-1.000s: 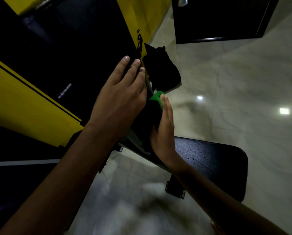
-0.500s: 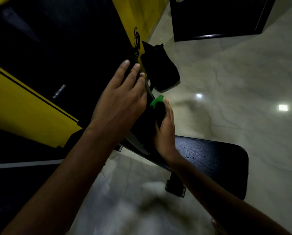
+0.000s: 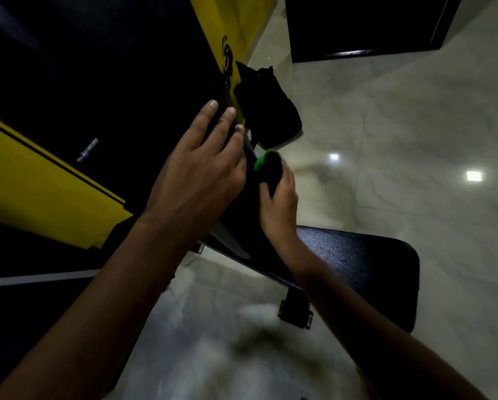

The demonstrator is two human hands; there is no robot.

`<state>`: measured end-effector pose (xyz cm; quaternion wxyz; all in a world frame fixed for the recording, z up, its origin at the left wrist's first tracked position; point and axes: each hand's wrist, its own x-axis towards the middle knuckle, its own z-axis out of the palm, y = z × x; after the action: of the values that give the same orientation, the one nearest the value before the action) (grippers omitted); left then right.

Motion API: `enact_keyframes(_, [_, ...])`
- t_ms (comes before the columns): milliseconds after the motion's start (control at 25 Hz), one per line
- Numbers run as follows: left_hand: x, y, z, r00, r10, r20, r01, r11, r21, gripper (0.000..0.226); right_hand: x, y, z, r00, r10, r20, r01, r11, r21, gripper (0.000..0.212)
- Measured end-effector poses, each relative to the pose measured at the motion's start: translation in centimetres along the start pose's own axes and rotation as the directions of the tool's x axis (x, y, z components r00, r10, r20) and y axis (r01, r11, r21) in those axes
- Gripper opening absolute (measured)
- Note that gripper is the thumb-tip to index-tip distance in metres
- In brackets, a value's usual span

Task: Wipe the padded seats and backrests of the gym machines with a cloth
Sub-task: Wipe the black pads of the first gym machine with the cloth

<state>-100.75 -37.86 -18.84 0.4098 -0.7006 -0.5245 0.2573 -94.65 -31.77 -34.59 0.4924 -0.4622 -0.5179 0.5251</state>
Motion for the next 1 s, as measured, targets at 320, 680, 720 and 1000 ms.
enact_keyframes(320, [0.6,1.5,-0.2,0.984,0.075,0.159,-0.086,0.994,0.064,0.054,-1.1,2.3,0.2,0.999,0.031,0.011,-0.031,0.999,0.020,0.057])
enact_keyframes(680, [0.4,3.1,0.6,0.972,0.105,0.212,-0.111,0.994,0.013,0.059,-4.7,4.3,-0.2,0.992,0.047,0.114,-0.056,0.995,0.084,0.068])
enact_keyframes(720, [0.3,3.3,0.9,0.977,0.087,0.196,-0.090,0.996,0.007,0.059,-2.7,4.4,-0.1,0.993,0.076,0.087,-0.080,0.995,0.054,0.064])
enact_keyframes(1000, [0.5,3.7,1.4,0.987,0.070,0.144,-0.078,0.996,0.049,0.061,-6.1,5.8,-0.1,0.991,0.000,0.131,-0.013,0.995,0.098,0.068])
